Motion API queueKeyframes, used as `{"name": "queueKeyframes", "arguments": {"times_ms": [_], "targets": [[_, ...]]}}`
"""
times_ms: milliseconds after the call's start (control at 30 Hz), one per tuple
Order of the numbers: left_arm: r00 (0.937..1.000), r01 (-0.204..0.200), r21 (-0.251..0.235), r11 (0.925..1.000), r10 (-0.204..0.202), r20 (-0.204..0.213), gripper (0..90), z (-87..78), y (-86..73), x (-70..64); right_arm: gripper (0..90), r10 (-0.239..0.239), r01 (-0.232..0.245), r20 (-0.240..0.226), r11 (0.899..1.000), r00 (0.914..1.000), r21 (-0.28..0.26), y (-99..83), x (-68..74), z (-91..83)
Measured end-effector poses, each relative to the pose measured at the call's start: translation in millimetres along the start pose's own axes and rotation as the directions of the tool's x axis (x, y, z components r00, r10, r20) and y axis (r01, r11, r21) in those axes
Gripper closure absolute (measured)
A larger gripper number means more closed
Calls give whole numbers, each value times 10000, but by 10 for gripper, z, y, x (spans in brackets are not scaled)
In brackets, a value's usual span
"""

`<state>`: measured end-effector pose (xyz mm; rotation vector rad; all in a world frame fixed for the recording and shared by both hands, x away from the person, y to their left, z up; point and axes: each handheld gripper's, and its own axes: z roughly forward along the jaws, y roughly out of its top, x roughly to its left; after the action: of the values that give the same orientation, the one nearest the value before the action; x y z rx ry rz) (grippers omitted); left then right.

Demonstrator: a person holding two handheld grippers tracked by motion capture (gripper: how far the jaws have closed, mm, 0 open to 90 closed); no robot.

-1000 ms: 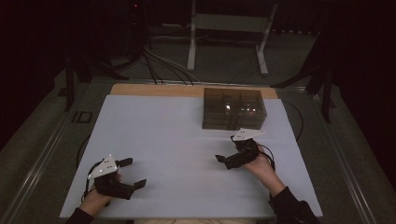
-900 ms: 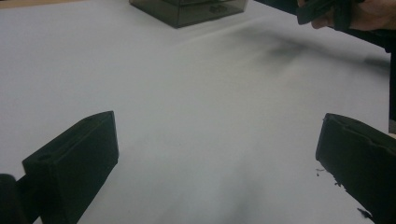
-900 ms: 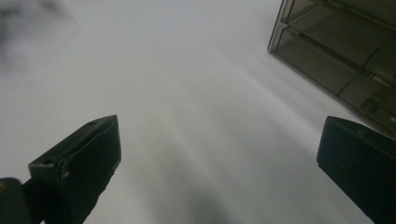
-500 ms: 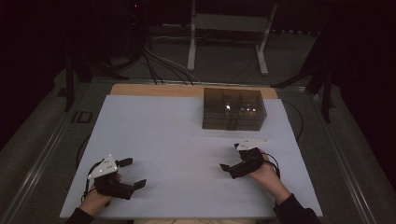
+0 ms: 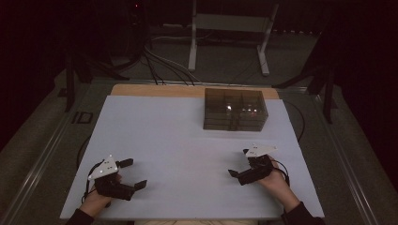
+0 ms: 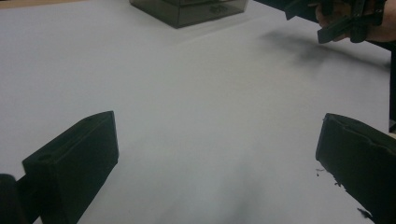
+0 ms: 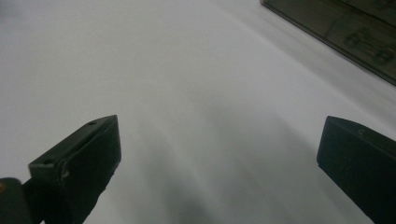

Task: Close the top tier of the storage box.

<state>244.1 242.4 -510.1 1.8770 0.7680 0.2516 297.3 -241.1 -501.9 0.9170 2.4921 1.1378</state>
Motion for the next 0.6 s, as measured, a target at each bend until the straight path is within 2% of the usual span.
{"name": "queueKeyframes", "arguments": {"times_ms": [167,333,600], "targets": [[10000,13,-16,10000,-13,-6,0,-1,0,0,0,52,-48,441,10000,9990,-84,-91,-44,-95],[10000,7,-26,10000,-7,-1,0,-2,0,1,0,141,-135,620,9999,9980,-93,-165,-59,-162],[10000,15,-2,10000,-15,7,0,2,-1,3,0,900,-892,1108,9959,9898,-121,-279,-136,-262]]}}
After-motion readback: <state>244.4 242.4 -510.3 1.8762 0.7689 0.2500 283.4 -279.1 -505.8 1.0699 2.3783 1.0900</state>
